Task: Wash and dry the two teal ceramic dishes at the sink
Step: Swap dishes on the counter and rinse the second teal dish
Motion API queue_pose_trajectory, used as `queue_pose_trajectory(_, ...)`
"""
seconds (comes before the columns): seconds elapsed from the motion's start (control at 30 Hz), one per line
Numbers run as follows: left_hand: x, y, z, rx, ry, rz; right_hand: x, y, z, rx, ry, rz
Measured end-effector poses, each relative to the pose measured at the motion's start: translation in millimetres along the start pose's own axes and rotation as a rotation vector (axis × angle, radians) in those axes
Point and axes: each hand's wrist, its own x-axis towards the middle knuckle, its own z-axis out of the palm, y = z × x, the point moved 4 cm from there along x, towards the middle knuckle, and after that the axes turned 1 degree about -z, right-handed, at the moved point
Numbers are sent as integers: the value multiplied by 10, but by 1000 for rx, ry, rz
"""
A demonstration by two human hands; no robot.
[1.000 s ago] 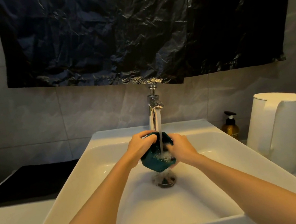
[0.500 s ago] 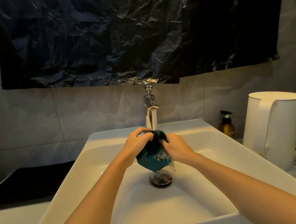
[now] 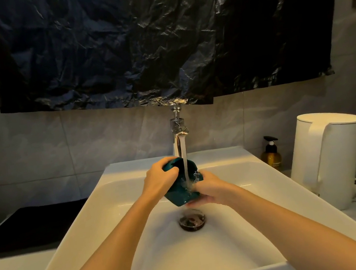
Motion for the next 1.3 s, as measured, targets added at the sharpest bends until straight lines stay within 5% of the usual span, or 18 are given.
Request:
queue_pose_trajectory(0.13,-23,53,9,180,-52,52,37,-34,-160,-583,342,-186)
queue_pose_trajectory(0.2,-24,57,-1,229,-57,60,46,-49,-148,-781,345,-226)
queue_pose_trajectory(0.37,-51,44,-2,272,-78,67,-3,25,-31,-300,-18,-160)
queue_pose_trajectory(0.57,-43,94,11,176,-80,33,63,-10,-148,-509,344,-279)
queue_pose_trajectory(0.73,-51,61,-21,258,-80,46,23,66,1,-215,-53,-157)
queue_pose_trajectory(0.8,-66,66,-4,245,-118,45,-20,55,-16,-181,-8,-142)
queue_pose_trajectory(1.0,-83,89,-13,151,-171,-4,12,16,-97,-376,167,-188)
queue_pose_trajectory(1.13,-82,69,33,156,-243,13,-9,-98,-126,-704,269,-432)
queue_pose_trajectory(1.3,-83,121,50,-1,-214,-28,-18,-107,-123,-788,350,-322)
